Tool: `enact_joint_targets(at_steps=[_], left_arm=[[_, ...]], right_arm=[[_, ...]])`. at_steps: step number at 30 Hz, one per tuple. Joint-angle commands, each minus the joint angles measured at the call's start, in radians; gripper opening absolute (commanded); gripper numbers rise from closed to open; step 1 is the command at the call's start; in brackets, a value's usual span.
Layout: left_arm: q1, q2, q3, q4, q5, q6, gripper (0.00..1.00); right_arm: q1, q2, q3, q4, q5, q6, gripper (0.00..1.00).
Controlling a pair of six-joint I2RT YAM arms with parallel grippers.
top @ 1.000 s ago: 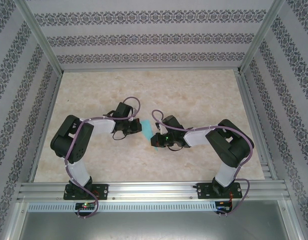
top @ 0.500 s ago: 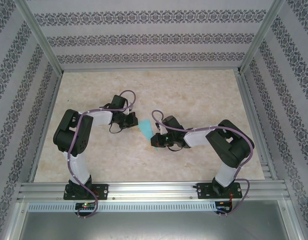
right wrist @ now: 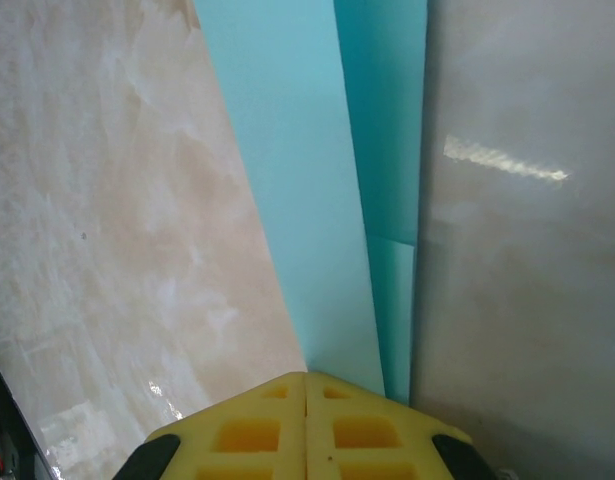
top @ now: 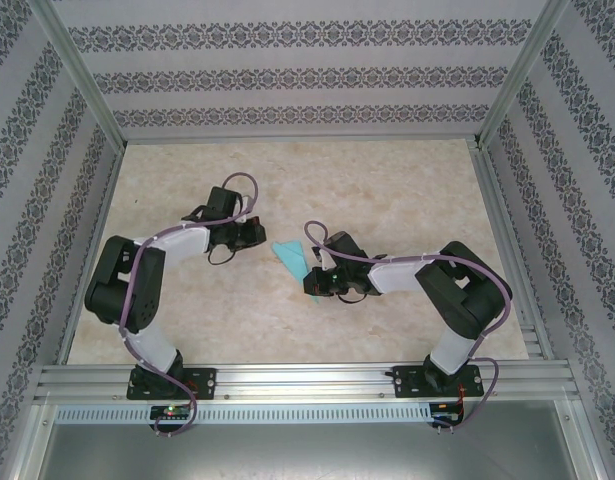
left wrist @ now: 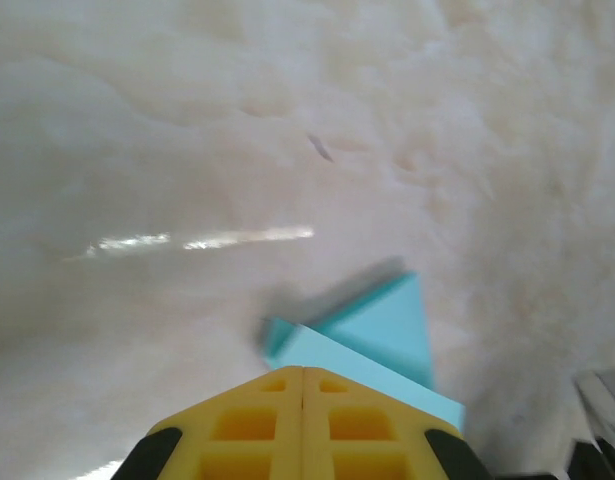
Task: Fold a paper plane with a square sheet of paper (pick it up from the middle)
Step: Fold the wing for the fifth time at the center of the table.
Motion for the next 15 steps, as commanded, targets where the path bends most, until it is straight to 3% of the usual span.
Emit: enact_joint_targets(at_steps=[1,7,15], left_arm=[[-0.065,0.0,-0.028,0.088,0.068,-0.042,0.02],[-0.145,0.12,0.05,0.009,0.024,-0.034,0.01],[-0.159,0.182,0.072,-0.027,-0.023,-0.025,0.0]], right_arm=[[0.015,0.055,-0.052,-0.246,0.081,0.004,0.06],[0.014,0.044,-0.043,-0.256,0.083,0.004,0.06],[0.014,-0.035,0.037,-0.292,0.073,-0.018,0.06]])
